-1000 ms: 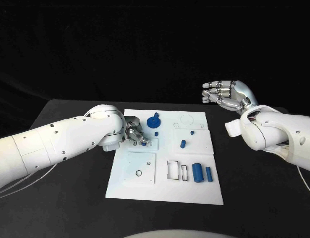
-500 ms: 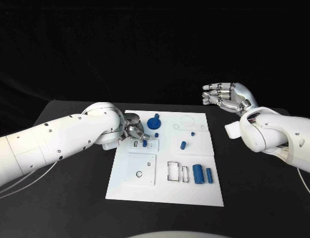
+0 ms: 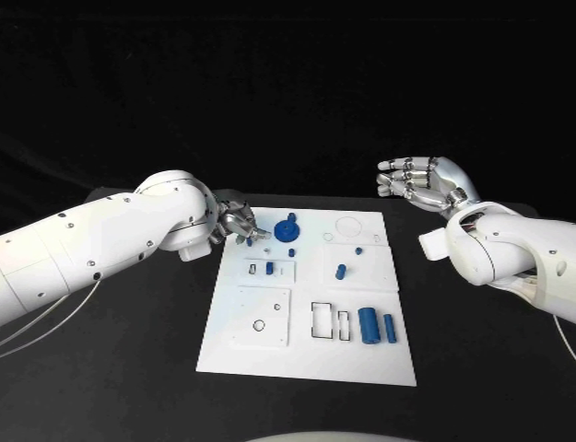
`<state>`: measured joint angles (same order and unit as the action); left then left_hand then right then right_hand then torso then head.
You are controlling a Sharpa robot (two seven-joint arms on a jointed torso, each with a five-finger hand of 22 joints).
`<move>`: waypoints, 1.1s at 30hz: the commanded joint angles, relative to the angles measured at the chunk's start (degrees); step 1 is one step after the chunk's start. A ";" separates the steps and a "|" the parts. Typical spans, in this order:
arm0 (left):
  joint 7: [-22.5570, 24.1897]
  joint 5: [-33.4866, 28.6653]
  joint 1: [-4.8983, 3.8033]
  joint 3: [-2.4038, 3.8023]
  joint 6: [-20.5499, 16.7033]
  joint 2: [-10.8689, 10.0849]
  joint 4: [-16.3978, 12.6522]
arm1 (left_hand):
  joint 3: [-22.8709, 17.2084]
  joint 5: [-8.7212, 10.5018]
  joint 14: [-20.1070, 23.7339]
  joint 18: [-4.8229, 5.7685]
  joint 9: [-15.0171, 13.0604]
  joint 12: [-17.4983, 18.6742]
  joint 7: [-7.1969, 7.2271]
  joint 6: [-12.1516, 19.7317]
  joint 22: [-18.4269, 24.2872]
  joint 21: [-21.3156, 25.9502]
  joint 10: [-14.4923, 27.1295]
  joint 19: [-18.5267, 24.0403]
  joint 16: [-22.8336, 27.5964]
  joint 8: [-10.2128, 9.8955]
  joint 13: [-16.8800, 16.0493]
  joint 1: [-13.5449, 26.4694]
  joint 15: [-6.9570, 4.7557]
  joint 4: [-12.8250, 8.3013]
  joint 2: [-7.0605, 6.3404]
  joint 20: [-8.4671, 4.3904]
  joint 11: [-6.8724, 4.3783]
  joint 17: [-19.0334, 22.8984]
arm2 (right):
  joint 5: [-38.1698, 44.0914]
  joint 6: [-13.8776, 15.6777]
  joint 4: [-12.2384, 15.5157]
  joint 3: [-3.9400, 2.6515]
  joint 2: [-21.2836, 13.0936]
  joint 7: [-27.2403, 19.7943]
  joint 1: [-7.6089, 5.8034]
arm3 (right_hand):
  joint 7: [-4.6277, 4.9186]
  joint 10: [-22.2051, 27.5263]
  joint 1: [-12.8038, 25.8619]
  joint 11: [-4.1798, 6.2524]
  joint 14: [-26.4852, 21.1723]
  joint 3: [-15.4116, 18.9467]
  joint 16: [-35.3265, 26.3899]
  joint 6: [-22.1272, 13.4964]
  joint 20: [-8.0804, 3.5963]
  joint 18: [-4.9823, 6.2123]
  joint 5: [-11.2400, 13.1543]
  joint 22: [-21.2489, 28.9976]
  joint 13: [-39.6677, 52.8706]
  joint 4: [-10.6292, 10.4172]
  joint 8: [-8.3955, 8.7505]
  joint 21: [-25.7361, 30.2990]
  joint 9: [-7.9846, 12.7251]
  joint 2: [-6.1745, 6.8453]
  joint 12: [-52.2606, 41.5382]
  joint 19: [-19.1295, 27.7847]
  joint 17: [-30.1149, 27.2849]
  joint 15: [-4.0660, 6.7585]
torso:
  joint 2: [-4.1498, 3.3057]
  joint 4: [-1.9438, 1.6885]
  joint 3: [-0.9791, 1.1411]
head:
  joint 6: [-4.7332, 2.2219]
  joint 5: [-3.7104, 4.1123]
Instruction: Assemble the parts on the task board
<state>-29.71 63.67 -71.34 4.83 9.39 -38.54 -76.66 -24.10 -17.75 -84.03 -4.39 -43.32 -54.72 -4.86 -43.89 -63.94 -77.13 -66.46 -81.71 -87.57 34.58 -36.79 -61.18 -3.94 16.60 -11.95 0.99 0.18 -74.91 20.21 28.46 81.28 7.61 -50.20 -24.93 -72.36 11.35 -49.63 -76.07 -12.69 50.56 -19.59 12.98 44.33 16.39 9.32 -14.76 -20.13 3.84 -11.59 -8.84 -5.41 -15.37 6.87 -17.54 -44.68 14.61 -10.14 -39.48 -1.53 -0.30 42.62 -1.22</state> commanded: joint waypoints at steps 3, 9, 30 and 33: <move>1.71 -3.05 -0.78 0.13 -2.56 0.40 2.93 | 0.78 -0.18 -4.30 -0.32 2.32 1.11 -1.79 3.29 0.28 0.26 1.65 0.26 0.24 -2.95 1.68 -1.64 1.56 0.06 -0.22 1.26 1.62 -8.78 | 0.14 -0.88 -0.01 0.00 0.03 -0.48 0.04 | 4.91 0.27 0.51 0.03 -0.07 0.17 -0.28 -0.26 -0.09 0.56 0.30 0.09 -0.04 0.14 0.24 0.37 0.05 -0.02 -0.25 0.43 -0.07 -0.25 | -0.12 0.10 -0.01 | -0.11 -0.29; 2.01 -1.75 -1.27 0.15 -2.23 1.14 5.63 | 1.30 -0.15 -4.31 -0.43 3.09 1.00 -1.88 2.12 0.18 0.22 1.84 0.25 0.22 -2.82 1.91 -1.85 1.83 0.12 0.09 1.80 1.80 -8.81 | 0.14 -0.98 -0.04 0.00 0.15 -0.43 0.04 | 4.89 0.24 0.52 0.05 -0.02 0.17 -0.27 -0.20 -0.09 0.57 0.29 0.14 -0.04 0.16 0.21 0.41 0.05 -0.06 -0.30 0.46 -0.08 -0.23 | -0.16 0.06 -0.08 | 0.02 -0.15; 0.93 2.68 -1.39 -1.35 5.22 5.91 14.28 | 3.39 0.56 -4.35 -0.53 4.05 0.57 -1.28 -0.15 -0.17 0.05 1.91 0.21 0.15 -1.36 2.46 -0.40 1.58 0.25 0.47 2.06 1.39 -8.92 | 0.14 -1.05 -0.18 0.00 0.46 -0.34 0.04 | 4.85 0.15 0.55 0.09 0.12 0.15 -0.25 -0.08 -0.09 0.61 0.27 0.25 -0.02 0.21 0.14 0.49 0.05 -0.16 -0.42 0.46 -0.09 -0.19 | -0.24 0.20 -0.04 | 0.43 -0.23; 0.83 2.73 -1.39 -1.49 5.93 6.20 14.76 | 3.67 0.71 -4.39 -0.49 4.12 0.42 -1.15 -0.48 -0.43 -0.09 1.78 0.12 0.09 -1.08 2.50 -0.14 1.50 0.24 0.65 2.02 1.28 -9.04 | 0.14 -1.03 -0.17 0.00 0.46 -0.34 0.04 | 4.85 0.15 0.55 0.09 0.12 0.15 -0.25 -0.08 -0.09 0.61 0.27 0.25 -0.02 0.21 0.14 0.49 0.05 -0.16 -0.42 0.46 -0.09 -0.19 | -0.23 0.16 -0.04 | 0.57 -0.26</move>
<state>-28.77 65.32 -72.65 3.34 12.12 -32.56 -62.03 -20.70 -17.29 -83.84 -4.39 -39.25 -54.08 -5.92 -43.97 -64.40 -77.05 -64.91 -81.60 -87.58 33.29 -34.34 -61.66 -2.54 16.83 -11.31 2.78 1.64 -74.91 20.15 28.36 81.07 7.61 -49.79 -24.89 -72.34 11.35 -49.64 -76.08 -12.69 50.56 -19.61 12.98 44.33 16.39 9.32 -14.76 -19.93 3.85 -11.61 -8.84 -5.20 -15.38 6.87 -17.77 -44.69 14.57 -10.14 -39.72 -1.32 -0.34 43.07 -1.47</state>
